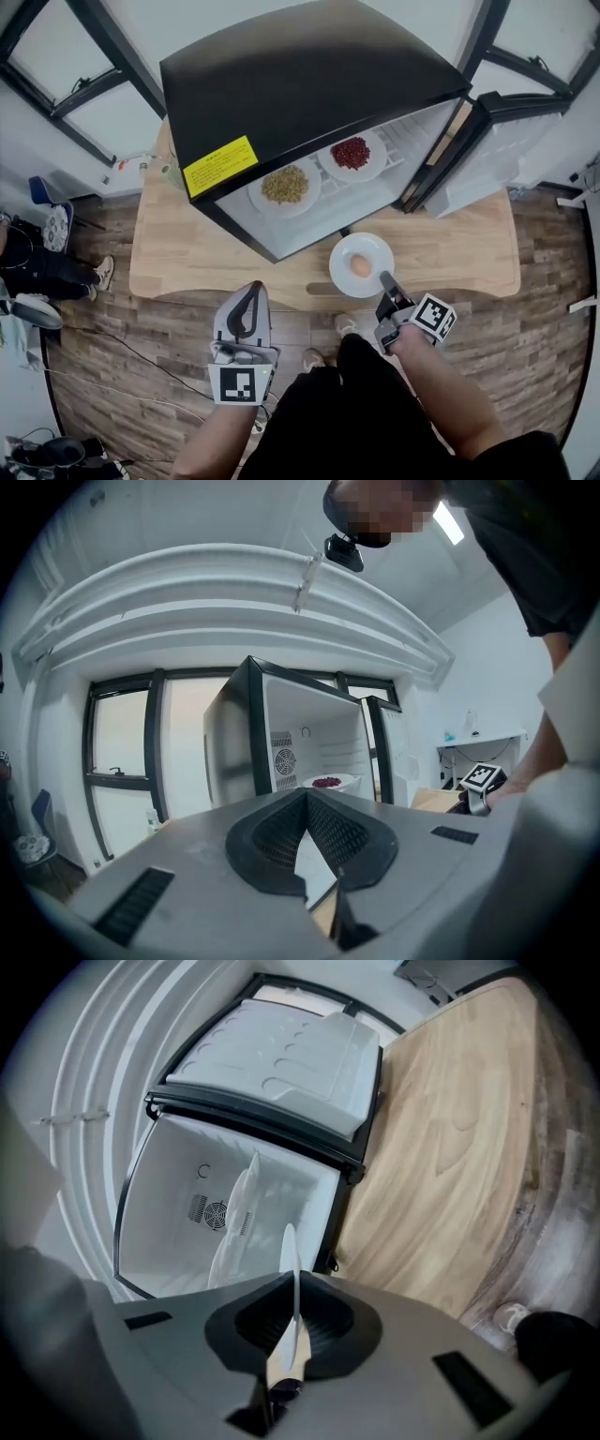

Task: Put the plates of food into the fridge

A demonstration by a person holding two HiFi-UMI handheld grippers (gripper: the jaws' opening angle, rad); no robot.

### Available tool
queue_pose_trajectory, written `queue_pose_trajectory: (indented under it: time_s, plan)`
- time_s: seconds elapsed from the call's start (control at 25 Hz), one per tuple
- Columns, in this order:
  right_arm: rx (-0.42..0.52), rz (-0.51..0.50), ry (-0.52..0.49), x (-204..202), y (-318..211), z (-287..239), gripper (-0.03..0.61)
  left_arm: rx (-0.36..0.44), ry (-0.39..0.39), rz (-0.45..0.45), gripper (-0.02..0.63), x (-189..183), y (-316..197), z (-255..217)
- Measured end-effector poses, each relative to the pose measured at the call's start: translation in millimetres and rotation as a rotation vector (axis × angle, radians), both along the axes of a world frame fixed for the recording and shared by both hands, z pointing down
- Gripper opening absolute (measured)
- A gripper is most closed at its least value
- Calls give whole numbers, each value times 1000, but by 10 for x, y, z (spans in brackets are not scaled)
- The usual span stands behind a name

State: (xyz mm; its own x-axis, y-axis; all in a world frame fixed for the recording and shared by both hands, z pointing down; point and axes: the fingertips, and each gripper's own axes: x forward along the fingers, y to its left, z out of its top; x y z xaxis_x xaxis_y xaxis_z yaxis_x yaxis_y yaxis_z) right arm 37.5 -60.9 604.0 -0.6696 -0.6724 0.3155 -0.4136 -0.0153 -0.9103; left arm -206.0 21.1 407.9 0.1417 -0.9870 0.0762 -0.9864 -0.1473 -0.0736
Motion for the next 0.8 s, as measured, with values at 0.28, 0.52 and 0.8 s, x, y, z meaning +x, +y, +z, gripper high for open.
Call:
queue_pose_trajectory:
  time_s: [0.28,0.52,0.8]
  plan:
    - [21,-92,6,-325,-363,-113,32,11,2,-72,3,-131,-82,-55]
    - [12,-161,1,-586,-586,-89,32,20,-9,-133,5,-281,-194,-97]
    - [1,-225,-2,-814,-830,-22,32,33,-27,-205,5,-453,-313,-147]
